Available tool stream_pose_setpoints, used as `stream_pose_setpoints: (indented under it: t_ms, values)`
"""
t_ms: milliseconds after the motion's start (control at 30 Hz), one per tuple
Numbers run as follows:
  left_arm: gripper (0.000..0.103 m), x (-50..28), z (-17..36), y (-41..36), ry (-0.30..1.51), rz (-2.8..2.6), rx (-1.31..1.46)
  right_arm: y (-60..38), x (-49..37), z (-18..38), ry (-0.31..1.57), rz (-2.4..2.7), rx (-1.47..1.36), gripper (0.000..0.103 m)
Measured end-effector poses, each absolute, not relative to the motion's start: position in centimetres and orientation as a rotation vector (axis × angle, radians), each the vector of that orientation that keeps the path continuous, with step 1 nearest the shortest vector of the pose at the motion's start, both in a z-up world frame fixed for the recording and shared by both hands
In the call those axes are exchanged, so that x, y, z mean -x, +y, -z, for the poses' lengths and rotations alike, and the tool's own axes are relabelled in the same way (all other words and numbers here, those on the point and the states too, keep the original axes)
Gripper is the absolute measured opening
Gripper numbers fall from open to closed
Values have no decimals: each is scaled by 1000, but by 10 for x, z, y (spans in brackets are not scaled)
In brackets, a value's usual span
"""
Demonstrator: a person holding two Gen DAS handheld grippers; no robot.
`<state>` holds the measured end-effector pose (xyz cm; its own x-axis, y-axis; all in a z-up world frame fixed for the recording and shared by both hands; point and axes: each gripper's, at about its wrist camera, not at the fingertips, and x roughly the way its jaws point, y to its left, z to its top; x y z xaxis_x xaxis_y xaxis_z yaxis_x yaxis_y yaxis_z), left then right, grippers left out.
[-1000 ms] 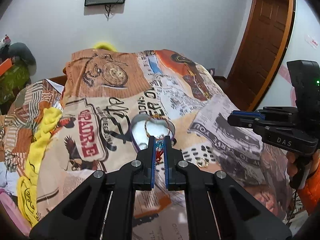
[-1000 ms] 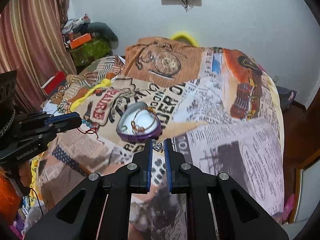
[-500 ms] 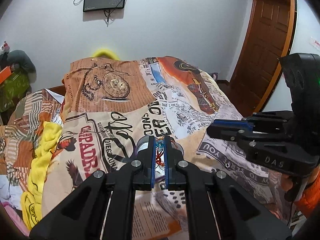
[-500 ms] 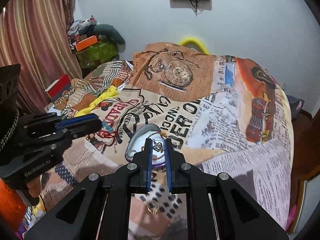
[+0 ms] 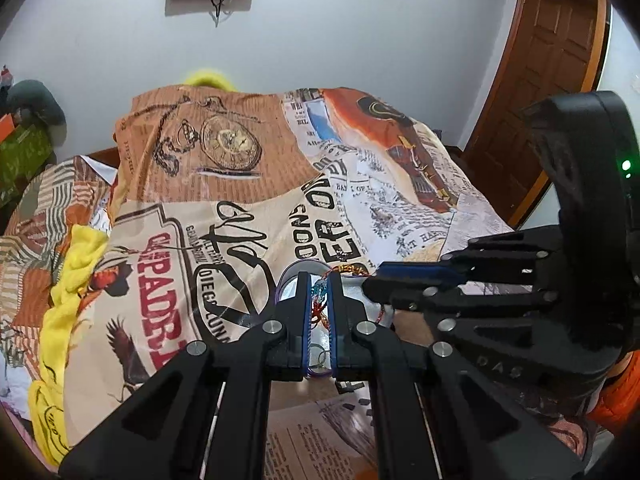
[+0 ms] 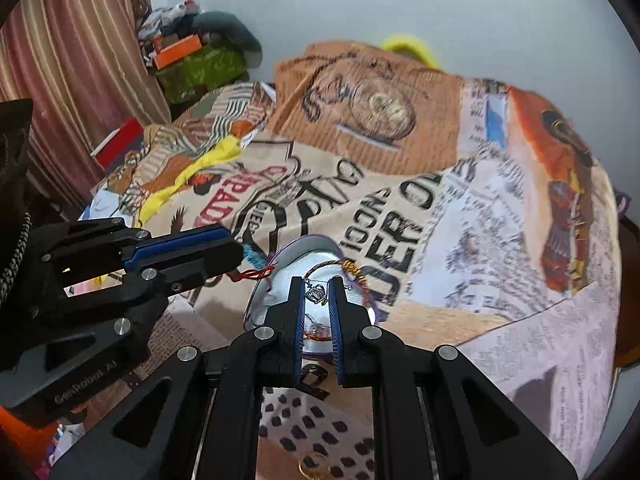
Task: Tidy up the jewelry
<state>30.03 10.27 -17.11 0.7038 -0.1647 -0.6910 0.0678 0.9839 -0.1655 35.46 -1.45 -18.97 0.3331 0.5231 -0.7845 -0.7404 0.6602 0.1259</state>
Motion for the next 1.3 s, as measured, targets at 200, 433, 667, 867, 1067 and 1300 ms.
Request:
stream_pose_setpoints:
  t_ms: [200,433,667,867,1067,1300]
  values:
    - [6,-309,186,107,814,142,141,-4,-367,209,980,-847,283,10]
    - [5,-318,198,109,849,160,164,1,-373,222,1013,-847,309,11]
    - [5,-318,198,109,849,162,167,5,-373,228,1025,-856,321,11]
    - [6,-311,186,112,832,144,155,7,-373,228,1055,-859,320,11]
    - [9,-296,167,119,802,116,153,1,-366,214,1045,-853,311,25]
    - [24,-277,150,118,777,83,121,-18,-343,182,937,-816,346,25]
